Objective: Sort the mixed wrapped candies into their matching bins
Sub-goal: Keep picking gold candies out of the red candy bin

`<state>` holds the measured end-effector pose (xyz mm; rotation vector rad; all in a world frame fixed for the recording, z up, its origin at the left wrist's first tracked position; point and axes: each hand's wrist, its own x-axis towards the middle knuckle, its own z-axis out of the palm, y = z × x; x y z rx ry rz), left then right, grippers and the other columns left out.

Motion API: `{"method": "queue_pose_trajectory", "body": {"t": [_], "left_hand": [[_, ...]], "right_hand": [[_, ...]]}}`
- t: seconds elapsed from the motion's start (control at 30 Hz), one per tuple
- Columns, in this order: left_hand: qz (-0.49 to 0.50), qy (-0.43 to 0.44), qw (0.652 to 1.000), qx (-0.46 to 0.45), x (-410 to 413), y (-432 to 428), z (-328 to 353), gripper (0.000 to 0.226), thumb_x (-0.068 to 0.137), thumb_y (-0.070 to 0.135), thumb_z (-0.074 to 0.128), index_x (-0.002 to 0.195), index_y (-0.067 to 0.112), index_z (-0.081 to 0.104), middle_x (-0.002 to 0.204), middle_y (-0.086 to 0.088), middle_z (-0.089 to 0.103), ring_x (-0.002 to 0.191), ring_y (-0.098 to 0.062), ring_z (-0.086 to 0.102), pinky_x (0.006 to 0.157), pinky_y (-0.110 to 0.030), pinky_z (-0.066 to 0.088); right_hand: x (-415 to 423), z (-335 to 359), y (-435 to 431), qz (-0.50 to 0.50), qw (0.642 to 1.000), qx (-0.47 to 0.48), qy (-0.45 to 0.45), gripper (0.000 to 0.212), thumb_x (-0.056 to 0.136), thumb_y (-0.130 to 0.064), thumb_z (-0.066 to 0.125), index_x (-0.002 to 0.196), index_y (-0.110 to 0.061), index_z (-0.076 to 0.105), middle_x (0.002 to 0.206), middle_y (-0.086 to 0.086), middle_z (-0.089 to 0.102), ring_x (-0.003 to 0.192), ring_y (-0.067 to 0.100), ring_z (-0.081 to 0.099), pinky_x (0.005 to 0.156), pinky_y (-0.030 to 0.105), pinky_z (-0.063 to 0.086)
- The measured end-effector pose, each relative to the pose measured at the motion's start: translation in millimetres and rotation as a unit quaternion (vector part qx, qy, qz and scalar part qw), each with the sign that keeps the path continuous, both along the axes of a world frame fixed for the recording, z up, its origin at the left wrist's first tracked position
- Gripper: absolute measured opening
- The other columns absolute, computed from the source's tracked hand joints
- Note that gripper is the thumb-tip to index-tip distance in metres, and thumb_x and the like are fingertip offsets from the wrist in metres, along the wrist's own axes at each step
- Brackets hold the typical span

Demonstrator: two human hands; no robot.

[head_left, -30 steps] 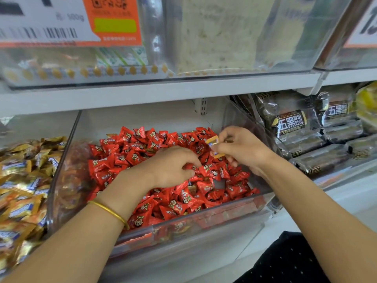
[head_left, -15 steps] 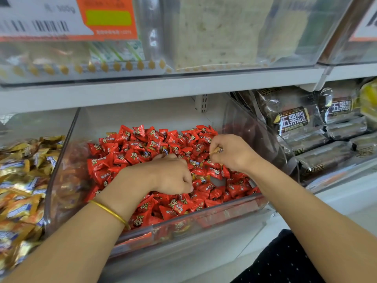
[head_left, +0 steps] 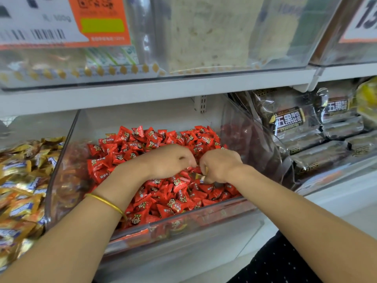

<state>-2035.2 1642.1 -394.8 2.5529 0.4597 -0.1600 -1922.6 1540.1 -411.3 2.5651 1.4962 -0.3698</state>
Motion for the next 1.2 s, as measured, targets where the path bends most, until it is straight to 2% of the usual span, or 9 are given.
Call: {"method": "queue_pose_trajectory", "body": {"t": [0.17,0.27,0.33,0.6,0.77,0.93,1.03,1.1,1.2], "left_hand": [[0.031,-0.047,0.986,0.160,27.5,8.4,-11.7,0.033,0.096,0.008,0.042,0.120,0.016,0.062,0.130,-0.005,0.056,0.121,-0.021,0.050,0.102,-0.032,0.040],[0.026,0.019,0.974,0.224,42.1,7.6,-26.5,0.032,0.092,0.009,0.050,0.119,0.020,0.062,0.126,-0.008,0.058,0.117,-0.026,0.052,0.097,-0.038,0.045],[0.028,0.032,0.968,0.246,47.3,2.7,-29.8,0.032,0.090,0.012,0.055,0.120,0.019,0.060,0.122,-0.008,0.058,0.114,-0.026,0.053,0.095,-0.037,0.046],[0.042,0.046,0.990,0.128,49.3,3.8,-25.4,0.032,0.083,0.020,0.069,0.113,0.012,0.062,0.113,-0.004,0.063,0.107,-0.024,0.058,0.090,-0.033,0.047],[0.116,-0.103,0.988,0.004,26.0,12.2,-5.6,0.010,0.082,0.018,0.071,0.087,0.013,0.064,0.085,0.004,0.060,0.083,-0.017,0.057,0.072,-0.025,0.041],[0.161,-0.140,0.973,-0.087,3.2,17.8,0.2,0.015,0.088,0.010,0.062,0.103,0.013,0.057,0.096,-0.011,0.067,0.090,-0.024,0.064,0.084,-0.036,0.050],[0.106,-0.100,0.989,-0.018,0.5,17.8,-4.9,0.023,0.093,0.008,0.050,0.100,0.029,0.054,0.103,-0.003,0.061,0.092,-0.029,0.062,0.082,-0.040,0.051],[0.064,-0.059,0.996,0.032,1.0,15.0,-9.0,0.025,0.094,0.006,0.045,0.094,0.030,0.054,0.107,0.000,0.056,0.097,-0.026,0.058,0.084,-0.038,0.048],[0.003,-0.002,0.993,0.118,2.3,12.2,-13.1,0.023,0.091,0.010,0.048,0.098,0.027,0.061,0.106,0.002,0.050,0.106,-0.020,0.048,0.090,-0.034,0.041]], "right_hand": [[12.2,5.3,-14.7,-0.101,0.966,0.214,0.105,0.014,0.079,-0.023,0.071,0.070,-0.028,0.061,0.097,-0.006,0.065,0.092,0.019,0.063,0.083,0.033,0.053],[18.7,4.0,-18.0,-0.168,0.889,0.344,0.251,0.026,0.076,-0.013,0.072,0.059,-0.024,0.055,0.074,-0.006,0.064,0.067,0.013,0.061,0.059,0.023,0.052],[20.4,6.7,-19.1,-0.220,0.813,0.398,0.364,0.024,0.080,-0.006,0.067,0.063,-0.017,0.053,0.058,-0.004,0.053,0.044,0.007,0.044,0.037,0.016,0.036],[25.3,21.5,-18.9,-0.347,0.550,0.350,0.675,0.006,0.086,-0.011,0.058,0.087,-0.016,0.060,0.056,0.003,0.059,0.035,0.007,0.039,0.054,0.030,0.058],[25.9,25.7,-17.9,-0.364,0.452,0.278,0.766,0.017,0.087,-0.014,0.055,0.076,-0.014,0.068,0.056,0.003,0.051,0.041,0.009,0.041,0.055,0.034,0.059],[21.3,25.4,-14.4,-0.377,0.447,0.274,0.763,0.025,0.083,-0.027,0.069,0.065,-0.010,0.063,0.054,0.005,0.050,0.063,0.021,0.058,0.060,0.046,0.058],[14.7,26.8,-11.1,-0.359,0.475,0.291,0.749,0.018,0.083,-0.017,0.070,0.072,-0.005,0.062,0.062,0.008,0.052,0.064,0.023,0.065,0.057,0.040,0.059],[9.9,24.8,-7.4,-0.326,0.554,0.304,0.703,0.004,0.084,-0.007,0.066,0.085,-0.004,0.064,0.067,0.009,0.056,0.058,0.018,0.064,0.053,0.033,0.059],[5.6,17.2,-2.5,-0.262,0.716,0.306,0.570,0.017,0.085,0.003,0.059,0.098,-0.005,0.067,0.072,0.011,0.061,0.057,0.016,0.062,0.049,0.026,0.057]]}}
